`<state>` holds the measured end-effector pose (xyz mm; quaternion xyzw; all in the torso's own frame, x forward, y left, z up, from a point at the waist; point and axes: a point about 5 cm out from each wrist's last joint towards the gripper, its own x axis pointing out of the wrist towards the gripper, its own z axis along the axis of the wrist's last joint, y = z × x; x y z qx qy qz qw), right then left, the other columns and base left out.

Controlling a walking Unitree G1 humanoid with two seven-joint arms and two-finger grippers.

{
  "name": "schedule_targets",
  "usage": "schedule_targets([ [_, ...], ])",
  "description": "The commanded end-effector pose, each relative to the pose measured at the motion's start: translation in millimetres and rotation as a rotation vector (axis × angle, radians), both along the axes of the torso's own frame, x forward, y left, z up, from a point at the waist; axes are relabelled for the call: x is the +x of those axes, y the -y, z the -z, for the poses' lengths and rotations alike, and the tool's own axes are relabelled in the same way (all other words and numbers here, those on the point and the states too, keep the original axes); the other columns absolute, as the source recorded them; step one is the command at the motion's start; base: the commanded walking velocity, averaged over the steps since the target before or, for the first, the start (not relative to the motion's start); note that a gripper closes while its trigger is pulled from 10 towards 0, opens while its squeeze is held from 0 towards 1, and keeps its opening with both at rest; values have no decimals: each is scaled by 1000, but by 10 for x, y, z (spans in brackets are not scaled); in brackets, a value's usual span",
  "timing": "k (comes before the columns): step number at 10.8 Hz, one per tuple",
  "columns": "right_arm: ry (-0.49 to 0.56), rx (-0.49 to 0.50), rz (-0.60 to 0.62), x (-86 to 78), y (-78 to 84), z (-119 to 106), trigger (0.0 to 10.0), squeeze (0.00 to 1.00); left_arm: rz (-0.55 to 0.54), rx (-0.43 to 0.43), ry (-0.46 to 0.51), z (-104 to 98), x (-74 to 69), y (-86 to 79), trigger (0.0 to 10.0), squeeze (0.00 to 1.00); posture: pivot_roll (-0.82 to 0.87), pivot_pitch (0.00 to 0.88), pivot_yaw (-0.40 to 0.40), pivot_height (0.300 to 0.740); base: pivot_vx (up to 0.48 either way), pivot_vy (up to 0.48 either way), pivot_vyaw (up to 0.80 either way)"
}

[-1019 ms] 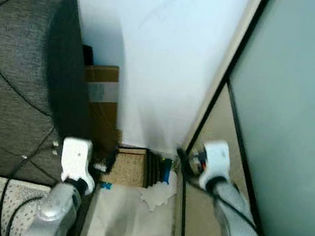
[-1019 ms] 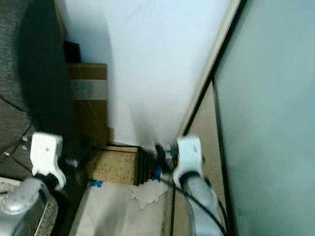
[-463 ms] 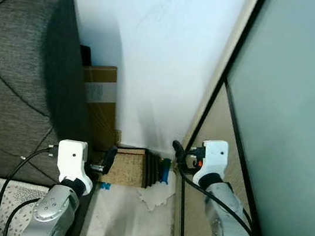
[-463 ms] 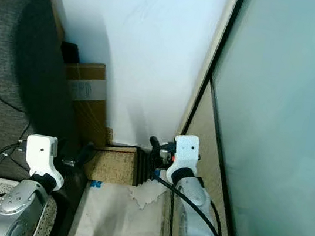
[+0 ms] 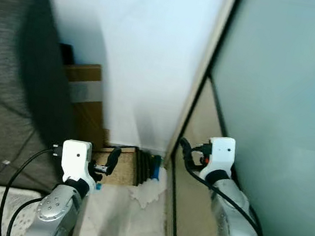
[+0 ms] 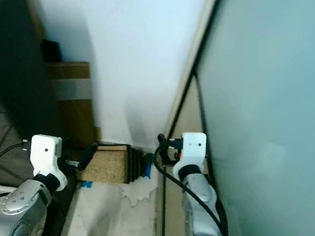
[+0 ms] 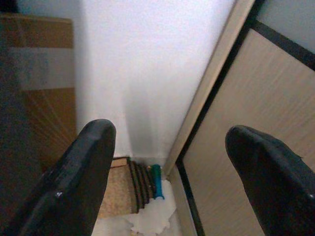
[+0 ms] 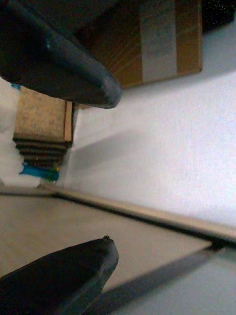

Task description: Clean up the room

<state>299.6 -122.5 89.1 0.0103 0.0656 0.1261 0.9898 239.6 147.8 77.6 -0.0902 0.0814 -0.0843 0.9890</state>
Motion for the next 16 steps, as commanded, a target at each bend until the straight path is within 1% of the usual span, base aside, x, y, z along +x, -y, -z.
schedule_targets([
  [1, 1, 6, -3, 0, -22, -7, 10000, 0, -1, 12, -7, -3, -1, -13, 10000, 0, -32, 0, -33, 740, 0, 0, 0],
  [3, -1, 9, -6, 0, -28, -2, 10000, 0, 14, 33, 8, -23, 29, 14, 10000, 0, -37, 0, -32, 740, 0, 0, 0],
  [4, 0, 10, -3, 1, -27, -3, 10000, 0, 41, 49, 20, -40, 20, 49, 10000, 0, -37, 0, -32, 740, 0, 0, 0],
  [5, 0, 8, -3, 4, -29, -4, 10000, 0, 46, 52, 23, -43, 18, 59, 10000, 0, -39, 0, -31, 740, 0, 0, 0],
  [6, -2, 6, -4, 1, -29, 2, 10000, 0, 49, 50, 21, -40, 18, 63, 10000, 0, -39, 0, -31, 740, 0, 0, 0],
  [8, -8, 4, -2, -3, -24, 17, 10000, 0, 53, 49, 18, -35, 18, 68, 10000, 0, -39, 0, -31, 740, 0, -480, 0],
  [10, -8, 7, 6, 8, -18, 7, 10000, 0, 41, 34, 15, -35, 27, 63, 10000, 0, -43, 0, -29, 740, 0, 0, 0],
  [11, -8, 25, 20, 13, -7, 4, 10000, 0, 21, 25, 12, -33, 33, 39, 10000, 0, -43, 0, -28, 740, 0, 0, 0],
  [12, -19, 50, 44, 15, 25, 16, 10000, 0, -10, 41, 10, -29, 37, -3, 10000, 0, -43, 0, -28, 740, 0, 0, 0],
  [13, -25, 47, 50, 18, 42, 27, 10000, 0, -37, 59, 12, -28, 39, -58, 10000, 0, -41, 0, -26, 740, 0, 0, 0],
  [14, -26, 43, 52, 17, 59, 37, 10000, 0, -69, 41, -7, 1, 27, -133, 10000, 0, -39, 0, -25, 740, 0, 0, 0],
  [15, -27, 43, 51, 17, 52, 41, 10000, 0, -73, 36, -8, 4, 31, -149, 10000, 0, -39, 0, -25, 740, 0, 0, 0],
  [16, -26, 40, 43, 15, 30, 42, 10000, 0, -74, 33, -10, 1, 41, -146, 10000, 0, -37, 0, -26, 740, 0, 379, 0],
])
